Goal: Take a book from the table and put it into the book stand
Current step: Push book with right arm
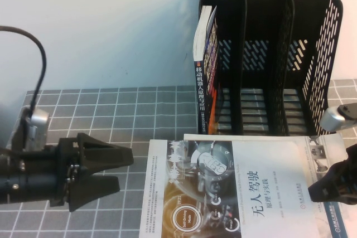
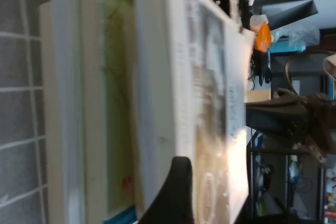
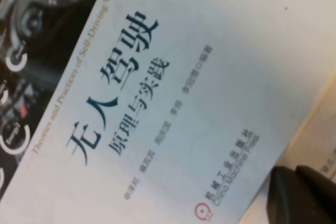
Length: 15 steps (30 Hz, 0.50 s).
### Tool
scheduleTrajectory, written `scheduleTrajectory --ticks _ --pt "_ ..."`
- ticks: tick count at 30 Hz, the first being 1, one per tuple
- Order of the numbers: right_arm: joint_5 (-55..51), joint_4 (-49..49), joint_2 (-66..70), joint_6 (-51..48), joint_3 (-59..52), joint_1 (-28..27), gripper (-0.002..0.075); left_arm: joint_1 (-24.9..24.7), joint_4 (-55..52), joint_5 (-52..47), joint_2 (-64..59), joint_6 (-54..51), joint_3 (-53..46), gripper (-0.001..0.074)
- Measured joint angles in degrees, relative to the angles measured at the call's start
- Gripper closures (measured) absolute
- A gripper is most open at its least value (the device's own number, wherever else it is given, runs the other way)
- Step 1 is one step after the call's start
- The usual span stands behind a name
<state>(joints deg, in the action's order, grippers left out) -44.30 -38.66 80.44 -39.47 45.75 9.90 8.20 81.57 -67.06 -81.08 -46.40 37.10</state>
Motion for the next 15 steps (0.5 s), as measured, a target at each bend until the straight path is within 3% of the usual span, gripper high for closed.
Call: scheduleTrajectory --ticks 8,15 --pt "0.00 0.00 0.00 0.00 0.00 0.00 0.0728 0.00 3.19 0.84 -12.14 -4.30 0.13 0.0043" --pt "1.67 -4.04 0.00 -2.11 0.00 0.14 0.0728 0.00 5.81 0.93 -14.27 -6.84 0.37 0.0043"
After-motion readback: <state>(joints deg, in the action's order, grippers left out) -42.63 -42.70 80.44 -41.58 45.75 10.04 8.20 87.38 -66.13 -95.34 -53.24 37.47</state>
